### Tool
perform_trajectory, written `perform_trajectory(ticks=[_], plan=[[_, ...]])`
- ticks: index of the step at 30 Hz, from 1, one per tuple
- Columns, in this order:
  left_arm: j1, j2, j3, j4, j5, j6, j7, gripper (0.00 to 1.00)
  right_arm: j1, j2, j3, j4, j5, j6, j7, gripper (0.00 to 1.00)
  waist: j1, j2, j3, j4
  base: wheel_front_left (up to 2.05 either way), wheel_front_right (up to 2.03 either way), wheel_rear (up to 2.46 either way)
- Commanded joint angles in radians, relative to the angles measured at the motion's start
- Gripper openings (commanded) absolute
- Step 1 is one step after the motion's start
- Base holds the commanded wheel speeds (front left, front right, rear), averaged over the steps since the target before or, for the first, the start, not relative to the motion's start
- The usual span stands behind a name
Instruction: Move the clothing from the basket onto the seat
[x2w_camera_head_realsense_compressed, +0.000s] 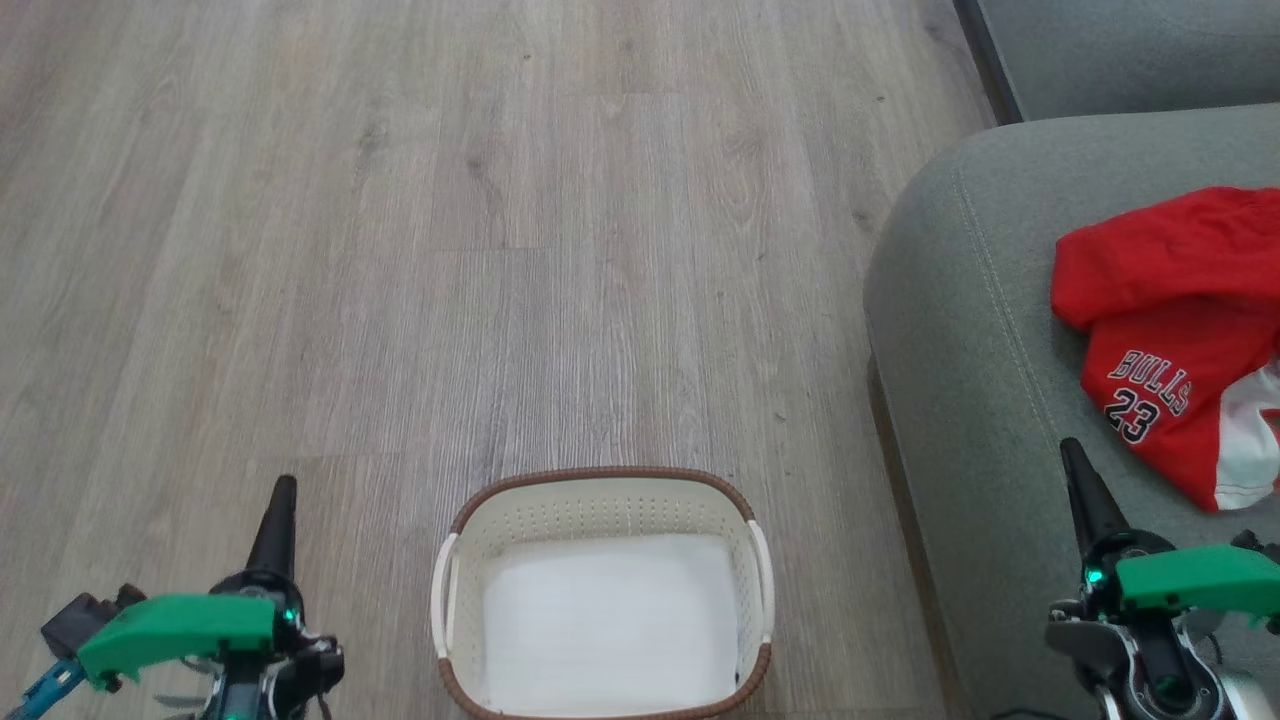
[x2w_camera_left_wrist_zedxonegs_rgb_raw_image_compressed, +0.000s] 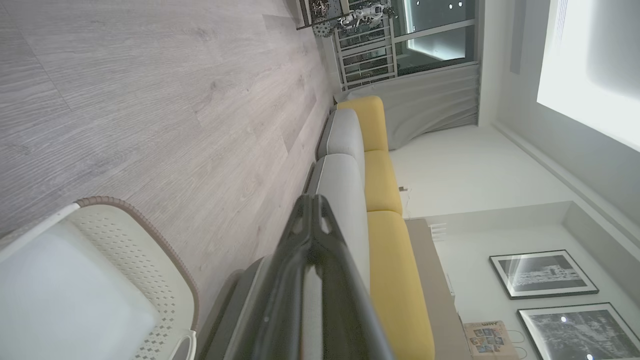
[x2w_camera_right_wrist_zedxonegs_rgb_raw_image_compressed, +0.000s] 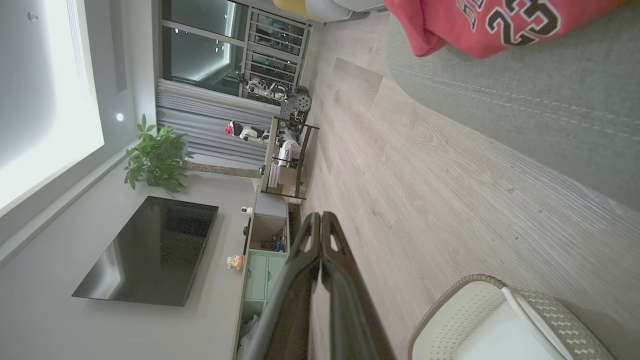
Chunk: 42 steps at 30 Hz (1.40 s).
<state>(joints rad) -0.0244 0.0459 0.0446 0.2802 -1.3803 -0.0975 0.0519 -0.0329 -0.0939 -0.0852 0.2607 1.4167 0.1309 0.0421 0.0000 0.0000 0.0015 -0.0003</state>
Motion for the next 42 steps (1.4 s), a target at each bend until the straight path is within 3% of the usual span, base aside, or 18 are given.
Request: perform_trajectory(ticks=[1,19,42], plan=[[-0.061,0.005,0.035,-0.035,-0.022,-0.009,0.008,0.00,-0.053,0.002,0.011,-0.030,0.022,0.000,0.008,0.00,0.0000,0.0000,0.000,0.000,0.00,0.00,0.00],[-0.084,0.004,0.070,-0.035,-0.228,-0.033,0.062,0.00,-0.074,0.036,-0.019,-0.016,0.200,0.000,0.063,0.00,0.0000,0.0000,0.002,0.000,0.00,0.00,0.00],[-0.084,0.004,0.069,-0.035,-0.228,-0.033,0.062,0.00,-0.074,0.038,-0.022,-0.016,0.198,0.000,0.066,0.00,0.0000,0.0000,0.002,0.000,0.00,0.00,0.00]])
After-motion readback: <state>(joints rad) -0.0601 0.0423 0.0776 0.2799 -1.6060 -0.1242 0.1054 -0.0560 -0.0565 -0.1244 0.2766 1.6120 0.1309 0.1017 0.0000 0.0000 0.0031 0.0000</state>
